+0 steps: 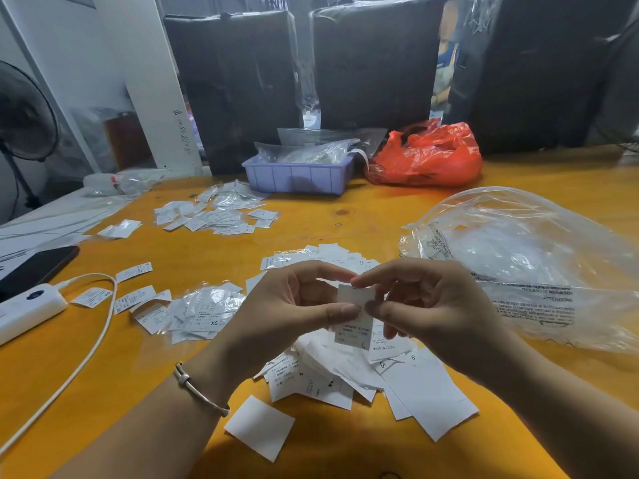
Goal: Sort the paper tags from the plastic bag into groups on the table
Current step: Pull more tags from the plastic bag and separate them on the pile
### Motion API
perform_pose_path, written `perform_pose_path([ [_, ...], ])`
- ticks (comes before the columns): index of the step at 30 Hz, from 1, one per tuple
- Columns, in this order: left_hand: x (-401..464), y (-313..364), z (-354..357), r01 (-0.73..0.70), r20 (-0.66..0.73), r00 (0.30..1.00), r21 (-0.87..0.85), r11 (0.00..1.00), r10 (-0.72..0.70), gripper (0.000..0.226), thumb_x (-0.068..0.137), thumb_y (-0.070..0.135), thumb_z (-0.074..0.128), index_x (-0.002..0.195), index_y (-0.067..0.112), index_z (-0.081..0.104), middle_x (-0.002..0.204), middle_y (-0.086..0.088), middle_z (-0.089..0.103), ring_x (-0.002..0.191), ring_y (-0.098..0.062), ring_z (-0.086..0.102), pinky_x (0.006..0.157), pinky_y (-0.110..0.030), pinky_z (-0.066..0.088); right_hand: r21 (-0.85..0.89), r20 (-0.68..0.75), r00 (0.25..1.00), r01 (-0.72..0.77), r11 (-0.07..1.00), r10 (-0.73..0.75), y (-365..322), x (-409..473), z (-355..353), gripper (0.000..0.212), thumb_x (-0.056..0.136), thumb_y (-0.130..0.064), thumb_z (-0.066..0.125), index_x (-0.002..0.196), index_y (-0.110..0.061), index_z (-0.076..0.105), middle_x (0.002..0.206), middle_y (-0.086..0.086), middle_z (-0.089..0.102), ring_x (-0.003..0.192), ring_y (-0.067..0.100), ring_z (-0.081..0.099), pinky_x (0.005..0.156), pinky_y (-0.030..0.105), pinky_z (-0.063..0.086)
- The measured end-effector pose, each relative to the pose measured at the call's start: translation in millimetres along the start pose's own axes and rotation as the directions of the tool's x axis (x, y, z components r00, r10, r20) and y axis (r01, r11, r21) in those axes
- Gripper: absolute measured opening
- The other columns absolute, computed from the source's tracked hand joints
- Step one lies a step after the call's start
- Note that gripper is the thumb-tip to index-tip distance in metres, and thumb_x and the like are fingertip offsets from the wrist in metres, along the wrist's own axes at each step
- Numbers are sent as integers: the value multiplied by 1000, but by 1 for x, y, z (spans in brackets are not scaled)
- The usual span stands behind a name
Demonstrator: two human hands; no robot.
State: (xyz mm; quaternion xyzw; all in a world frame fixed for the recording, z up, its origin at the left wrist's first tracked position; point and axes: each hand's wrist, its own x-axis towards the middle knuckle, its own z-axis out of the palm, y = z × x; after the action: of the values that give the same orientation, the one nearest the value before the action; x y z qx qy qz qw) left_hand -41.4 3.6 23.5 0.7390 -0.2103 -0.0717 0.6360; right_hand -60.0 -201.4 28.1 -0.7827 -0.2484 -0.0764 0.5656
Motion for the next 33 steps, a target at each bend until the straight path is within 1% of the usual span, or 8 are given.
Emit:
perform_pose_path([
  [2, 0, 0, -2, 18, -12, 1000, 28, 999, -18, 35, 72, 24, 80, 105, 18, 72, 96, -11, 77, 93, -35, 71, 80, -37, 59, 63, -47, 999, -14, 998, 17, -1, 0, -2, 27, 81, 8, 68, 94, -15, 75, 72, 1, 68, 53, 15, 62, 49, 21, 47],
  [4, 0, 0, -5, 21, -16, 1000, 60, 998, -20, 25, 72, 25, 80, 95, 15, 74, 91, -11, 77, 85, -29, 72, 72, -28, 59, 91, -98, 995, -11, 996, 20, -3, 1, -4, 27, 80, 8, 68, 93, -15, 75, 73, 6, 68, 51, 16, 61, 49, 26, 49],
  [7, 0, 0, -7, 10, 1, 1000, 38, 999, -10, 14, 73, 20, 79, 84, 13, 77, 81, -14, 76, 72, -21, 71, 66, -25, 57, 102, -118, 993, -14, 995, 26, -3, 2, -4, 24, 81, 5, 67, 93, -15, 75, 73, 9, 67, 52, 18, 61, 51, 34, 48],
  [12, 0, 0, -7, 28, 32, 999, -27, 999, -27, 13, 72, 21, 82, 84, 16, 78, 83, -12, 76, 69, -17, 69, 64, -23, 55, 88, -120, 992, -25, 996, 36, 0, 2, -2, 17, 84, 1, 66, 92, -12, 75, 60, 4, 67, 50, 16, 60, 49, 26, 48],
  [17, 0, 0, -5, 57, 80, 995, -23, 998, -55, 6, 74, 19, 80, 79, 19, 76, 84, -11, 76, 68, -17, 68, 64, -21, 53, 91, -86, 995, -36, 995, 44, 1, 2, -3, 15, 83, -1, 68, 90, -13, 75, 64, 2, 68, 52, 15, 61, 50, 23, 47],
  [22, 0, 0, -5, 69, 41, 997, -46, 997, -67, 6, 74, 20, 81, 75, 19, 74, 75, -11, 72, 63, -19, 63, 61, -23, 53, 98, -30, 998, -53, 994, 56, 0, 2, -5, 12, 81, -2, 73, 85, -14, 75, 64, -2, 69, 53, 13, 61, 49, 22, 47],
  [29, -1, 2, -5, 84, 30, 996, -71, 994, -82, 14, 78, 27, 71, 81, 16, 79, 91, -13, 77, 80, -23, 75, 65, -24, 57, 11, -83, 996, -32, 999, 32, 0, 3, -8, 19, 84, -3, 68, 82, -20, 76, 66, 9, 70, 54, 18, 62, 50, 34, 49],
  [33, 0, 0, -4, 72, -24, 997, -89, 993, -74, 22, 70, 32, 75, 83, 14, 81, 89, -14, 77, 80, -22, 75, 64, -24, 57, 7, -57, 998, -18, 1000, 18, 0, 3, -8, 15, 83, -6, 70, 84, -20, 76, 73, 7, 72, 57, 19, 62, 51, 34, 49],
])
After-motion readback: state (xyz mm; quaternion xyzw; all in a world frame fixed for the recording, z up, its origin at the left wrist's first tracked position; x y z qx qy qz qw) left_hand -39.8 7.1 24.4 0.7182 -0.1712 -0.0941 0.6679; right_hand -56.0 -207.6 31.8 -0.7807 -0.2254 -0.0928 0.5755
